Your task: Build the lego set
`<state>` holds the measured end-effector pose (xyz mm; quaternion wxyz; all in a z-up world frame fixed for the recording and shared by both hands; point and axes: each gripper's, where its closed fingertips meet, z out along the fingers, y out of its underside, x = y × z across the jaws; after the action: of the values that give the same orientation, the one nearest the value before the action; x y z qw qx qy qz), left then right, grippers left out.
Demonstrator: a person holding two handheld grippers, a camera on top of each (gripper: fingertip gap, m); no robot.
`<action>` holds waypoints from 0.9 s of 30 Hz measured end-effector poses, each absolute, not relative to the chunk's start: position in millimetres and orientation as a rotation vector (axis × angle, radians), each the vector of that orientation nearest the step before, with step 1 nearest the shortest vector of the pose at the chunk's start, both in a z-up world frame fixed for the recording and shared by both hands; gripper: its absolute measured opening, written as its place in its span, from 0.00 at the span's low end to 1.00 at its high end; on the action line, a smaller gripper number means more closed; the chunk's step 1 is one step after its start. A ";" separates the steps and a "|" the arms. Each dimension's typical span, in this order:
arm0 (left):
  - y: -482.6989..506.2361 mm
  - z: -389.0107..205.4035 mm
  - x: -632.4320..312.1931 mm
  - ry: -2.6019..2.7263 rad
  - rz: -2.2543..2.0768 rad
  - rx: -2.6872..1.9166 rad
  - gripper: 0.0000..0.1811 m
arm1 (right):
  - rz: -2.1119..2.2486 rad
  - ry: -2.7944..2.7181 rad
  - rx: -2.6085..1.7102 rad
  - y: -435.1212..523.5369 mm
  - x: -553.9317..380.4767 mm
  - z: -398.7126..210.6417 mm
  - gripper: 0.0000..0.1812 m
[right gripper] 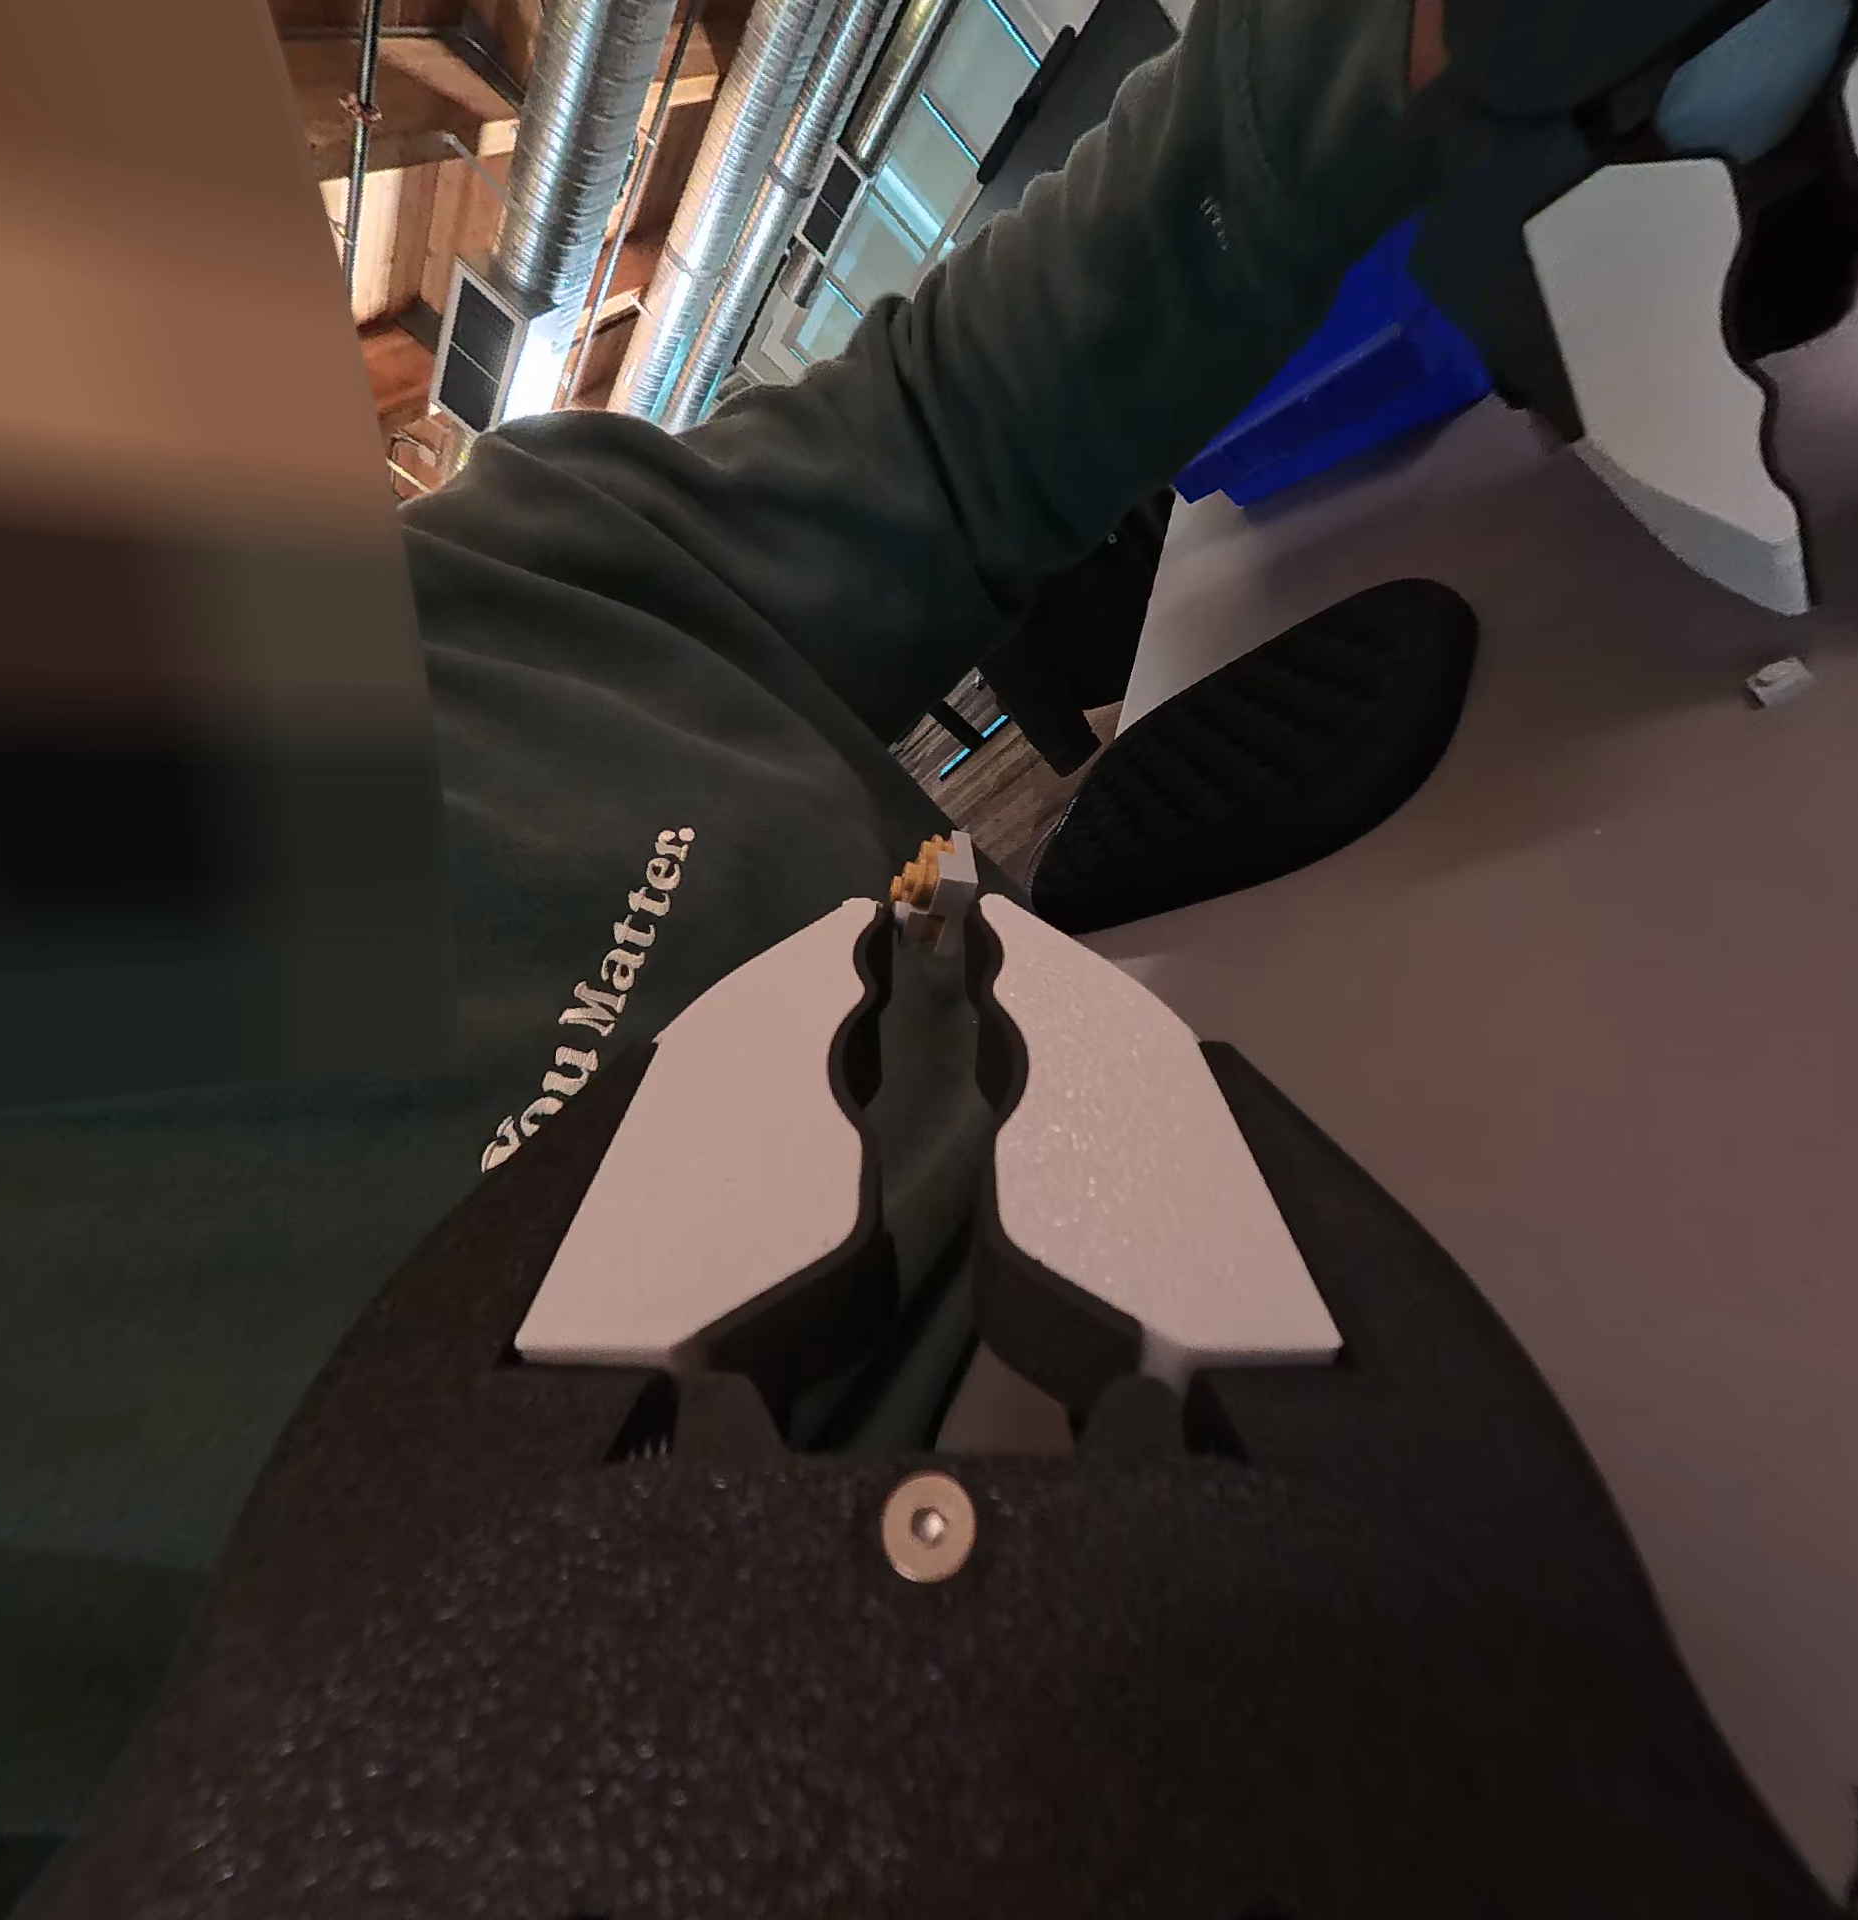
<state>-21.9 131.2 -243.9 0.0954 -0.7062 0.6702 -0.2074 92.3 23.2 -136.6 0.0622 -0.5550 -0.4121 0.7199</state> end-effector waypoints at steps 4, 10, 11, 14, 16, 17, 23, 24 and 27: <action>118.9 -242.2 -20.5 1.947 -0.592 -2.084 0.08 | 2.170 -1.245 -1.678 24.9 91.7 -137.4 0.07; 113.0 -252.2 -19.6 1.854 -0.522 -2.108 0.09 | 2.106 -1.220 -1.710 35.2 88.6 -140.5 0.07; 114.6 -253.1 -18.9 1.839 -0.508 -2.104 0.08 | 2.093 -1.213 -1.720 37.1 87.6 -141.4 0.07; 116.8 -253.6 -17.1 1.830 -0.485 -2.096 0.05 | 2.044 -1.213 -1.749 40.2 85.4 -145.6 0.07; 116.0 -253.5 -15.0 1.842 -0.477 -2.078 0.04 | 1.995 -1.219 -1.770 42.2 84.1 -149.8 0.07; 116.6 -253.4 -13.8 1.839 -0.470 -2.071 0.04 | 1.964 -1.220 -1.790 43.8 83.4 -152.7 0.07; 107.0 -225.7 10.5 1.800 -0.520 -1.945 0.04 | 1.874 -1.115 -2.006 57.6 78.6 -171.3 0.07; 104.1 -218.2 15.9 1.795 -0.519 -1.915 0.04 | 1.885 -1.080 -2.040 59.9 77.9 -172.7 0.07; 93.9 -197.5 31.2 1.771 -0.512 -1.840 0.04 | 1.949 -0.935 -2.119 67.7 74.9 -172.6 0.07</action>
<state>31.2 93.9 -197.5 0.2650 -0.6811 0.6557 -0.1896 74.9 67.7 -172.6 0.0571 -0.6989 -0.3084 0.6428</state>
